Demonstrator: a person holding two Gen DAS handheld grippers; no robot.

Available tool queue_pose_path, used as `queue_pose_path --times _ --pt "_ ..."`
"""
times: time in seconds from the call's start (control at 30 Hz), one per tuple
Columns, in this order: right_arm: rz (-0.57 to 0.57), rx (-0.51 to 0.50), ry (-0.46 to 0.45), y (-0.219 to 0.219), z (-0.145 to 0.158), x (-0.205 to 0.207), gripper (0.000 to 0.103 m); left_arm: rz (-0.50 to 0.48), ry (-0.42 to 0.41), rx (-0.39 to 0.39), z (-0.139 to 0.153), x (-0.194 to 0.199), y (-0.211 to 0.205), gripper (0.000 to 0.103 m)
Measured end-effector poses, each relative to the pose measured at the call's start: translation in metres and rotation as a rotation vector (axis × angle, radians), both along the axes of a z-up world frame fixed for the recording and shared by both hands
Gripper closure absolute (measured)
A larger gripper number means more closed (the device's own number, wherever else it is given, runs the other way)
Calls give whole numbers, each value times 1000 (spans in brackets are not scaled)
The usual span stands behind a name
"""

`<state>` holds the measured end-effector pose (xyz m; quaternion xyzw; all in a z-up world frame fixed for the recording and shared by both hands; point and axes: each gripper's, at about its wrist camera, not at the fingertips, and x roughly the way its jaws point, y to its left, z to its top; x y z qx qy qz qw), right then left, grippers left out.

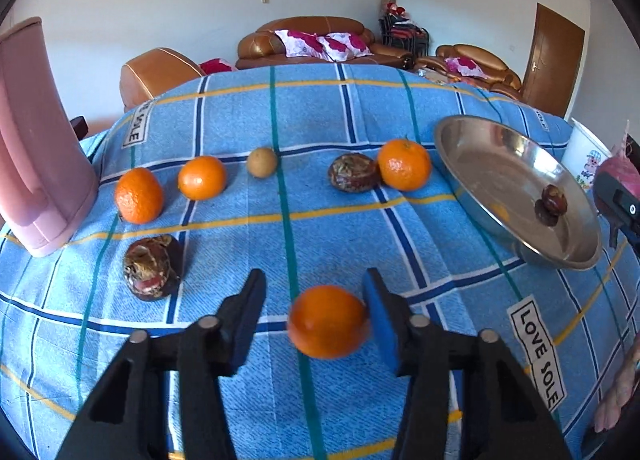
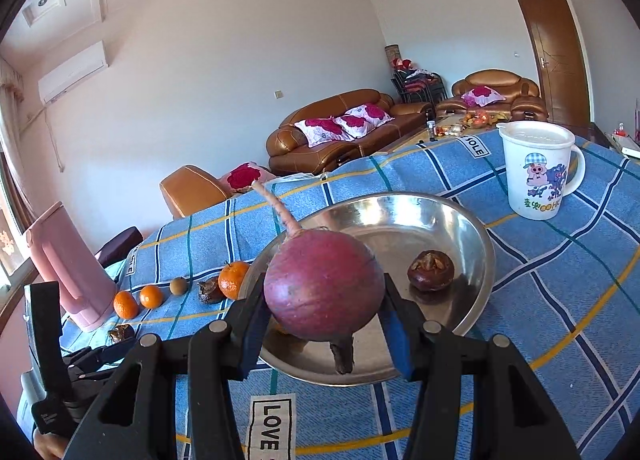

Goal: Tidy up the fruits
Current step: 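Carry the orange and beet over the steel plate with both grippers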

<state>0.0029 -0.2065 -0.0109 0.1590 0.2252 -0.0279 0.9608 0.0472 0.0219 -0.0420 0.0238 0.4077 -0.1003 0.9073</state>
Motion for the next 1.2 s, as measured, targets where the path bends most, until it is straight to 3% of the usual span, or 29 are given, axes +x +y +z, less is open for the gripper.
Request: queue_pose_path --times 0.17,0.23,0.37,0.5,0.67,0.77,0.9,1.2 --pt "0 2 -2 -2 0 -1 50 23 57 -202 -4 6 33 62" --pt "4 5 1 -2 0 -1 50 30 76 -226 -7 8 38 62" --pt "4 -6 -6 0 3 -1 50 25 70 -161 -6 7 27 63" --pt "-21 5 -29 -8 6 -4 50 24 61 -166 -5 6 27 63" --pt "-82 -41 -57 -33 11 -6 50 37 -69 -146 15 -11 22 64" --pt "-119 -51 -55 -53 11 -7 50 15 -145 -130 28 -20 4 64" --pt "-164 -59 -59 -79 12 -7 50 -31 -209 -168 45 -24 -24 63" --pt "-235 -46 -39 -125 10 -2 50 -123 -203 -151 47 -6 -112 64"
